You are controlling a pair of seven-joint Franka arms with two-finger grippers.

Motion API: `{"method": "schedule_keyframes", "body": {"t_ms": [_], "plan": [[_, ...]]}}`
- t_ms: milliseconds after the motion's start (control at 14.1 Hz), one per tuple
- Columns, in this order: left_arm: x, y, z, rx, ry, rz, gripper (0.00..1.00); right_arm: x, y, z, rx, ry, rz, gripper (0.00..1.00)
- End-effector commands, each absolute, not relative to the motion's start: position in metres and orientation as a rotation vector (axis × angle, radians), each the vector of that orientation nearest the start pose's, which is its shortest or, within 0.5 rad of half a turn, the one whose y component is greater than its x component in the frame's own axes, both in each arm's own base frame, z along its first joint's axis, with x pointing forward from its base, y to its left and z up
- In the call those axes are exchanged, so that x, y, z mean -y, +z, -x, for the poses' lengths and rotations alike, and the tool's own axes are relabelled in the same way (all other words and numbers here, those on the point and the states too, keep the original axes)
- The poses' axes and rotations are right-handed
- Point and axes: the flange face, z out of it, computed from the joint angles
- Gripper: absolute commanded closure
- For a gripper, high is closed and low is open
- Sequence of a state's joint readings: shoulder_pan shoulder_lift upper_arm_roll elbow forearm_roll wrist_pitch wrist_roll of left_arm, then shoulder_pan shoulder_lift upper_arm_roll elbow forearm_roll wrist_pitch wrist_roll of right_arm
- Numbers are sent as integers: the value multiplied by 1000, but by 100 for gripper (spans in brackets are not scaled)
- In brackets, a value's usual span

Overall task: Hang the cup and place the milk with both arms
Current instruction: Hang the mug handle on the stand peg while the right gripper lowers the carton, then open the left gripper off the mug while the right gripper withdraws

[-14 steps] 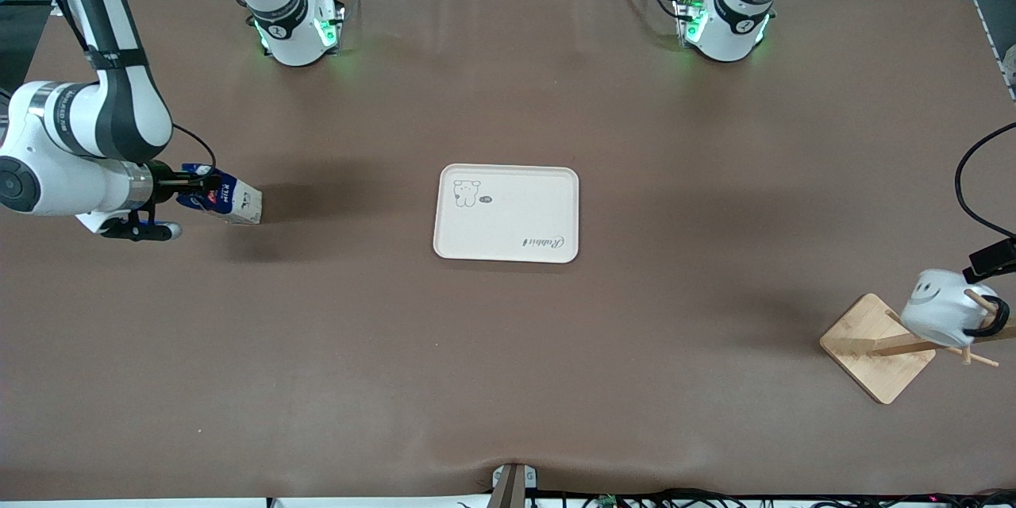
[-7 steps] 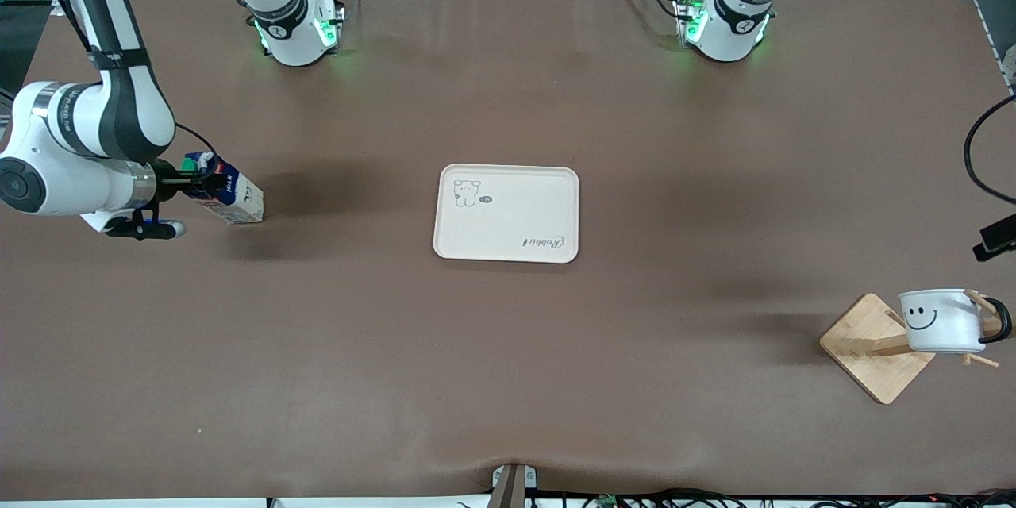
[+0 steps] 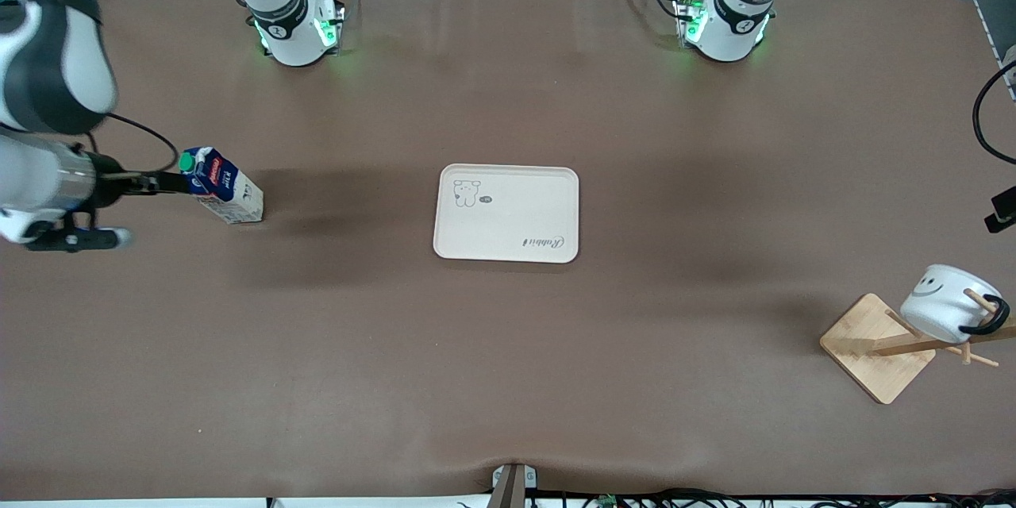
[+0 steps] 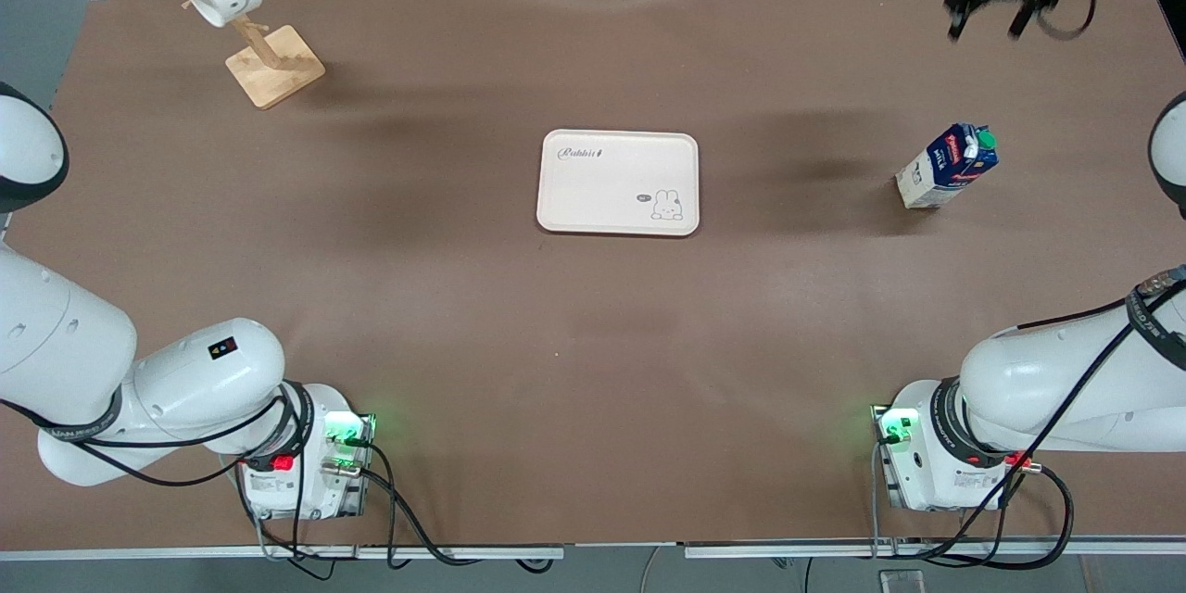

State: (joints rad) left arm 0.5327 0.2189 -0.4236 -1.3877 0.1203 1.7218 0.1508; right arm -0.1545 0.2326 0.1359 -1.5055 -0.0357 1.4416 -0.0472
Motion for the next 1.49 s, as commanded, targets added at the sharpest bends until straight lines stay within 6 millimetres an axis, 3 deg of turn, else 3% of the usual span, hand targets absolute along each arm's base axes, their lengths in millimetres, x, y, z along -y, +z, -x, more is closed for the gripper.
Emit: {"method": "schedule_keyframes", "body": {"t_ms": [0, 142, 212, 283, 354, 496, 779, 921, 1062, 1417], "plan": [[-88, 626, -604, -74, -160, 3089, 0, 20, 576, -626, 63, 301, 3100, 0], [-86, 631, -600, -95, -147, 3072, 0, 7, 602, -611, 79, 299, 3093, 0], [-87, 631, -600, -99, -144, 3072, 0, -12, 637, -588, 73, 258, 3106, 0], [-86, 631, -599, -101, -132, 3072, 0, -35, 653, -572, -84, 233, 3118, 0], [-85, 630, -597, -103, -112, 3076, 0, -56, 663, -557, -238, 222, 3129, 0], [-76, 639, -592, -113, -117, 3070, 0, -77, 656, -534, -248, 251, 3147, 0], [-68, 670, -568, -91, -128, 3053, 0, -64, 645, -518, -190, 258, 3097, 0], [-63, 672, -561, -92, -88, 3051, 0, -64, 643, -514, -114, 230, 3098, 0], [-55, 668, -559, -101, -64, 3080, 0, -51, 641, -511, 67, 274, 3087, 0], [-28, 662, -542, -34, -36, 3138, 0, -44, 643, -514, 92, 237, 3090, 0]]}}
